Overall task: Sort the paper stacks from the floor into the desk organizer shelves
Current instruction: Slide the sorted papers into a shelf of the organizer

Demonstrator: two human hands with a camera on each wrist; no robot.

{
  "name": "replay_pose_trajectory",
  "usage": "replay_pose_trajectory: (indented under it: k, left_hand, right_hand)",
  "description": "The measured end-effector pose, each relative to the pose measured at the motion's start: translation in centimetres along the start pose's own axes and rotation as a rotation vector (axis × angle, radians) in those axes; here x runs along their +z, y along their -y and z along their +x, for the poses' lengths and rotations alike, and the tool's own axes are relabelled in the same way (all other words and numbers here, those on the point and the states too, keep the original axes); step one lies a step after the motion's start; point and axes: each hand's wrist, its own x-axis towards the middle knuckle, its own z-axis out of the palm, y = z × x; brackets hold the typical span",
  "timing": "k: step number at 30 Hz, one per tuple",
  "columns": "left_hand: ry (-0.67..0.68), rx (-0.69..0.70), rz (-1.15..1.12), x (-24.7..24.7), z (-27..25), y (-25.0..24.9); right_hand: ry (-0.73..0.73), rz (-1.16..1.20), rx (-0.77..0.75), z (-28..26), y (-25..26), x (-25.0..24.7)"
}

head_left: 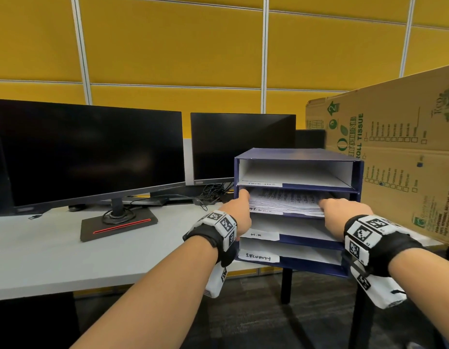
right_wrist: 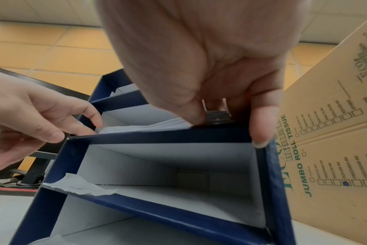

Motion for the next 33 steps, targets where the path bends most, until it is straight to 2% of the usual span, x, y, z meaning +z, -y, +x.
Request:
replay_pose_trajectory:
  k: [3,6,8,10,19,29,33]
  left_hand:
    - [0.010,-0.006,-0.053,0.1,-0.2,-0.2]
    - [-0.176,-0.024,-0.120,0.1,0.0,0.0]
    - [-0.227,-0.029,-0.135,0.2,0.1,0.0]
    - [-0.195,-0.017,-0.139,0.4,0.1,0.0]
    - [-0.025,-0.005,-0.161,0.6,0.0,0.2]
    - [0.041,-0.005,-0.103,0.5,0.0,-0.1]
    - [0.017,0.005,-0.149,0.3,-0.4,-0.1]
  right_hand:
    - [-0.020,0.058,0.017,0.0,-0.3,0.1]
    - [-0.095,0.056,0.022,-0.6,-0.4,0.1]
    - [-0.180,0.002,0.009,-1.3,-0.2,-0.2]
    - [-0.207,-0.030,0.001,-1.9,0.0,-0.5]
    - [-0.057,0.018,-0.009,-1.3,0.1,0.3]
    - [-0.008,0.025,-0.015,-1.3,-0.1,0.3]
    - [0.022,0.030,-0.020,-1.5,0.0,0.0]
